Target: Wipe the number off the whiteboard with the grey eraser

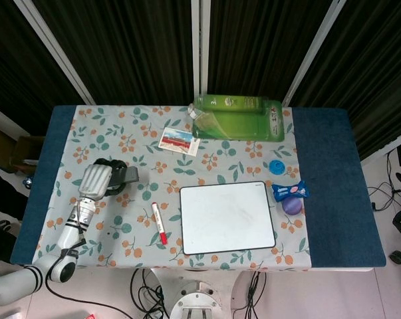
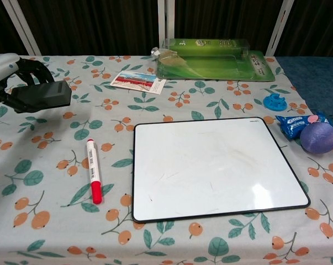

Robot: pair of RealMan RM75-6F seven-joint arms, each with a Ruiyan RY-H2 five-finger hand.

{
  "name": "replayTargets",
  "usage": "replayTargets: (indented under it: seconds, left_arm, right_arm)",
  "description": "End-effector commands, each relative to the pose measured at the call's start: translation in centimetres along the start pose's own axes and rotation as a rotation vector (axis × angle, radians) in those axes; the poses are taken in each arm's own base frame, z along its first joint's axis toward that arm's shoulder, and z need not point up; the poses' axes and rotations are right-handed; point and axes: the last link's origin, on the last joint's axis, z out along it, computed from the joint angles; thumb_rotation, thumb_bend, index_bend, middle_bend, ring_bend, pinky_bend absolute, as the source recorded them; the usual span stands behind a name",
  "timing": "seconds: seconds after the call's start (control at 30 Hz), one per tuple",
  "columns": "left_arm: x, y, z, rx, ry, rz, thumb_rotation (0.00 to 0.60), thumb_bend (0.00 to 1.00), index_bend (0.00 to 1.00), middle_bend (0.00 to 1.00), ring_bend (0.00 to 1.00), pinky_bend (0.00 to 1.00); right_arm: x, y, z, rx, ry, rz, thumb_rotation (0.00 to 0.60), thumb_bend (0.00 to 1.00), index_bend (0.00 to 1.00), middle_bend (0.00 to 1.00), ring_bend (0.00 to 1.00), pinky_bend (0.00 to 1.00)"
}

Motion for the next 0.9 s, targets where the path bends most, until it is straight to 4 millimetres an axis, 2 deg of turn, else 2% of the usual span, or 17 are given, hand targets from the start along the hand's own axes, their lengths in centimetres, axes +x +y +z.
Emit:
replayTargets:
  seconds: [0.03,0.27,0.33,0.4,0.47,0.67,0.77,0.9]
  left_arm:
    - [-1.0,0.0,-0.1,-0.013,-0.018,0.000,0.600,0.48,0.61,0.61,0.56,0.29]
    - [-2.3,0.1,0.5,-0.028,-0.051,0.053,0.600,0.46,0.60,0.60,0.55,0.29]
    - [-2.6,0.0,0.4,-0.031,-0.060,0.071,0.600,0.42,0.57,0.58,0.53,0.29]
    - [-2.7,-0.2,0.4,-0.029,-0.074,0.073,0.600,0.35,0.51,0.54,0.51,0.29]
    - [-2.8,-0.2,0.3,-0.031,-0.080,0.056,0.600,0.24,0.37,0.45,0.44,0.28]
    - [-2.9,-0.4,0.1,-0.030,-0.105,0.048,0.600,0.12,0.10,0.19,0.21,0.24]
    - [-2.7,-0.5,0.1,-0.024,-0.121,0.049,0.600,0.09,0.06,0.13,0.17,0.23]
    - [-2.1,-0.5,-0.3,-0.024,-0.114,0.068,0.600,0.09,0.05,0.12,0.14,0.23]
  right_arm:
    - [0.0,0.0,0.0,0.000,0.000,0.000,0.600,1.00,0.00,0.00,0.00,0.00]
    - [-0.3,-0.2,0.0,0.002,-0.008,-0.002,0.600,1.00,0.00,0.00,0.00,0.00]
    - [-0.2,-0.1,-0.1,-0.001,-0.006,-0.004,0.600,1.00,0.00,0.00,0.00,0.00]
    - [-0.2,0.0,-0.1,-0.005,-0.004,-0.005,0.600,1.00,0.00,0.00,0.00,0.00]
    - [-0.1,0.1,-0.2,-0.012,-0.005,-0.006,0.600,1.00,0.00,0.00,0.00,0.00]
    - [-0.4,0.3,-0.2,-0.017,-0.009,-0.007,0.600,1.00,0.00,0.00,0.00,0.00]
    - [-0.5,0.4,-0.2,-0.018,-0.009,-0.007,0.600,0.99,0.00,0.00,0.00,0.00]
    - [-0.5,0.4,-0.2,-0.020,-0.010,-0.008,0.600,0.92,0.00,0.00,0.00,0.00]
